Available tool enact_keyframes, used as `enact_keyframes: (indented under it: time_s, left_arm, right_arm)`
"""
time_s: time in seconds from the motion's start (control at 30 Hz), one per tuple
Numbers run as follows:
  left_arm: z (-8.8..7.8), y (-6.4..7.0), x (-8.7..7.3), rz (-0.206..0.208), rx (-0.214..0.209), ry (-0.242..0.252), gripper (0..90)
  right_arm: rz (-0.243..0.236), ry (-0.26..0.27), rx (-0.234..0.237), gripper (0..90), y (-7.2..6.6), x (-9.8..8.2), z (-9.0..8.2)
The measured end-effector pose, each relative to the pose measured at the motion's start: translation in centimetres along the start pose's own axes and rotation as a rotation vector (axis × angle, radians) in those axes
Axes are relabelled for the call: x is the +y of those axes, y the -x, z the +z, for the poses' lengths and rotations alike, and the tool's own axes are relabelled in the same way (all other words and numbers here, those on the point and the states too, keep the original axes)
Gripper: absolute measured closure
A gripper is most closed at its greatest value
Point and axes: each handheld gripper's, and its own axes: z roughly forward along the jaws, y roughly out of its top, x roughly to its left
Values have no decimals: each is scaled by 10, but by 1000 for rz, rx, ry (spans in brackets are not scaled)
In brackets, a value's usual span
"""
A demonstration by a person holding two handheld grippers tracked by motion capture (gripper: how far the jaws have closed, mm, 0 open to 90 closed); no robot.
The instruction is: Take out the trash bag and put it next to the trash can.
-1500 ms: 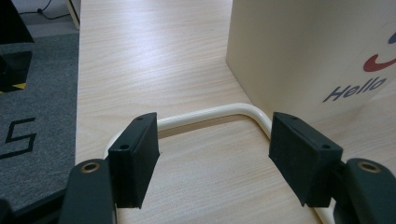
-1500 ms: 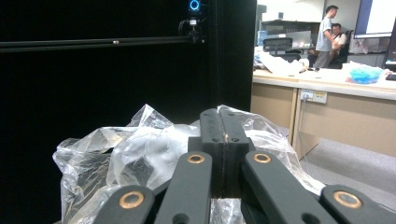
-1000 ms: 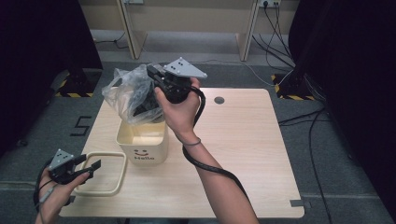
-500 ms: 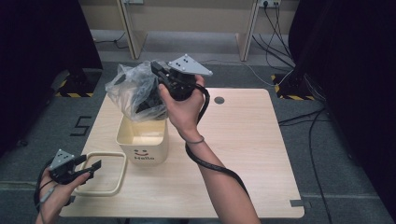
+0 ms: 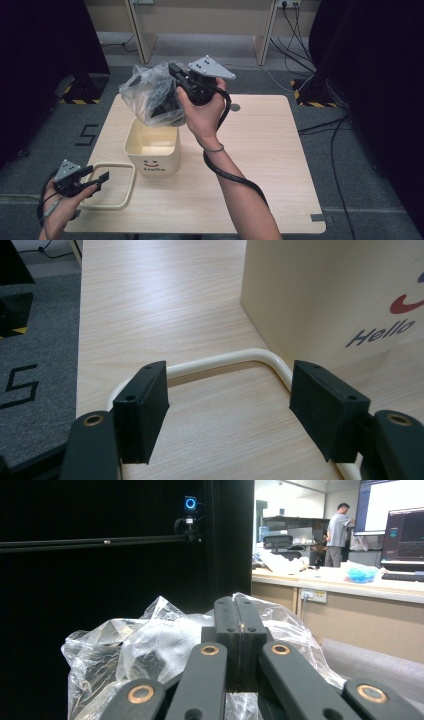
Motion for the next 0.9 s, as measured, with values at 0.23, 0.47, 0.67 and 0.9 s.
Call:
enact_keyframes:
  time_s: [0.23,0.47,0.67,0.9]
  left_arm:
    - [0,1,0,0,2,2,309]
    - [1,2,1,1,-3,1,309]
    - [1,1,1,0,0,2,309]
    - [1,2,1,2,-1,-1,309]
  right_arm:
    - [2,7,-13,900,5,2,-4]
    - [3,9,-27,900,11,3,-9]
    - [3,12,-38,900,15,2,-12]
    - [9,11,-48,900,20,2,-16]
